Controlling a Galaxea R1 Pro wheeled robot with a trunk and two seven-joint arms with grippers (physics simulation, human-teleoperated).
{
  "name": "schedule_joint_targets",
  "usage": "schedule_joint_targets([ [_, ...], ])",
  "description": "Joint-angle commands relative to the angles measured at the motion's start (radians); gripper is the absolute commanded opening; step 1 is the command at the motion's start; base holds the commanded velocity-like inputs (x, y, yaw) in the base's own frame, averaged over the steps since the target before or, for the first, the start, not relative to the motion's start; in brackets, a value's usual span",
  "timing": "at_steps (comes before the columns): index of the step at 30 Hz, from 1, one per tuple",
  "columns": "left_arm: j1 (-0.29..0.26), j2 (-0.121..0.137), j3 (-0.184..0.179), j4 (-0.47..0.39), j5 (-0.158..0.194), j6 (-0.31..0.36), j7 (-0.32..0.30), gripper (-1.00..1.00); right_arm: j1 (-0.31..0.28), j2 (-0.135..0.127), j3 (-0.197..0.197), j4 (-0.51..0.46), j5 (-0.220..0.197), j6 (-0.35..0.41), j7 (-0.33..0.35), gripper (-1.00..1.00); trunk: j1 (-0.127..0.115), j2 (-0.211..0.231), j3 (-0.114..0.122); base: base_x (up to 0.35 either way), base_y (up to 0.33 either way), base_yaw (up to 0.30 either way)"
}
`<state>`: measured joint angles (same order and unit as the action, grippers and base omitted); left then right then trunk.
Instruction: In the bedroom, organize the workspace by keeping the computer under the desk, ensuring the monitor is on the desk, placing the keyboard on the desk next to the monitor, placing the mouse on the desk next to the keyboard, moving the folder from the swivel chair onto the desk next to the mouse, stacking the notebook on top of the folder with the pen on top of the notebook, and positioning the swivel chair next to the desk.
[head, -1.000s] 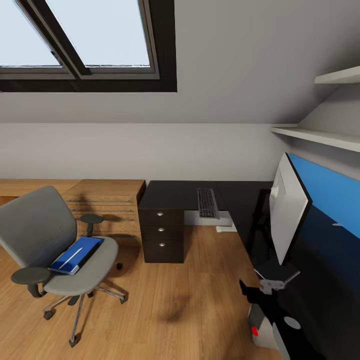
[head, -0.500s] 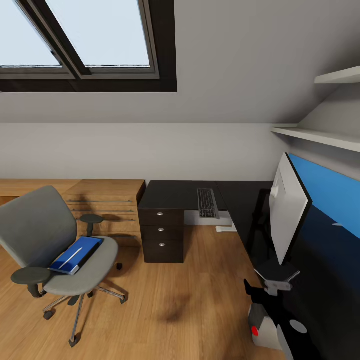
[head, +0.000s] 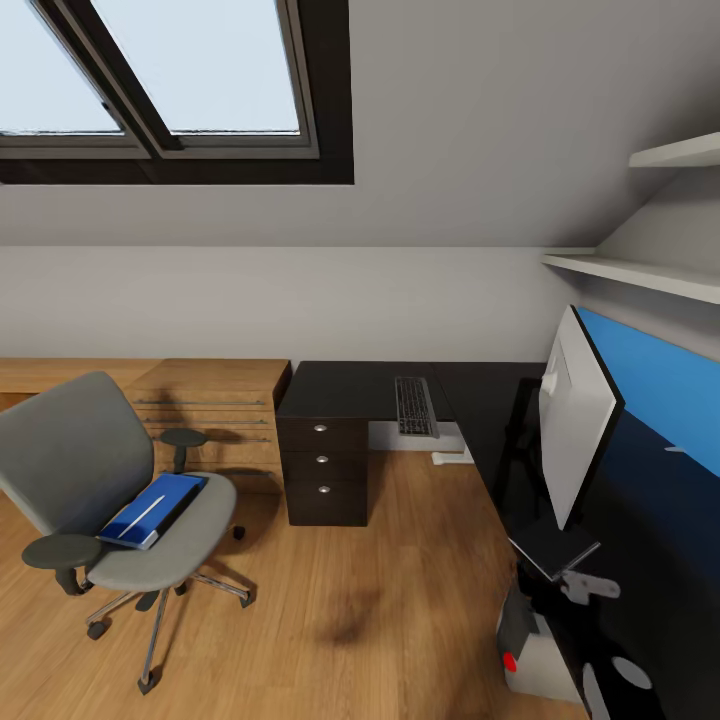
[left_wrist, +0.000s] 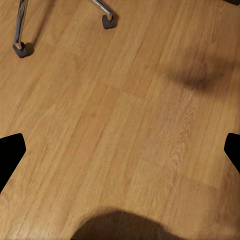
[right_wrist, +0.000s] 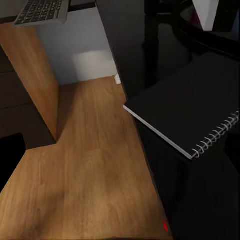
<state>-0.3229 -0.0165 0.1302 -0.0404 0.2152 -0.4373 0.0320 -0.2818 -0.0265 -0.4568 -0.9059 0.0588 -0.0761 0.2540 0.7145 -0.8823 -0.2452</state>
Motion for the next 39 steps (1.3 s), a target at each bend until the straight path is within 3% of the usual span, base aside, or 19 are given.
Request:
schedule_joint_targets([
  [1, -0.001, 0.000, 0.008, 0.001, -0.005, -0.003, 0.002, 1.00, -0.001, -0.001, -0.016, 0.001, 0.006, 0.000, 0.007, 1.00, 0.000, -0.001, -0.001, 0.000, 0.000, 0.000],
  [5, -0.001, 0.000, 0.008, 0.001, -0.005, -0.003, 0.002, 1.00, -0.001, -0.016, -0.060, 0.001, 0.005, 0.013, 0.008, 1.00, 0.000, -0.001, -0.001, 0.000, 0.000, 0.000],
  [8, -0.001, 0.000, 0.008, 0.001, -0.005, -0.003, 0.002, 1.00, 0.000, -0.029, -0.071, 0.002, 0.004, 0.016, 0.008, 1.00, 0.000, -0.001, -0.001, 0.000, 0.000, 0.000],
  [26, -0.001, 0.000, 0.008, 0.001, -0.005, -0.003, 0.002, 1.00, 0.000, -0.073, -0.096, 0.039, 0.004, 0.018, 0.010, 1.00, 0.000, -0.001, -0.001, 0.000, 0.000, 0.000],
  [39, -0.001, 0.000, 0.008, 0.001, -0.005, -0.003, 0.001, 1.00, 0.000, -0.081, -0.101, 0.051, 0.001, 0.015, 0.010, 1.00, 0.000, -0.001, -0.001, 0.002, 0.000, 0.000],
])
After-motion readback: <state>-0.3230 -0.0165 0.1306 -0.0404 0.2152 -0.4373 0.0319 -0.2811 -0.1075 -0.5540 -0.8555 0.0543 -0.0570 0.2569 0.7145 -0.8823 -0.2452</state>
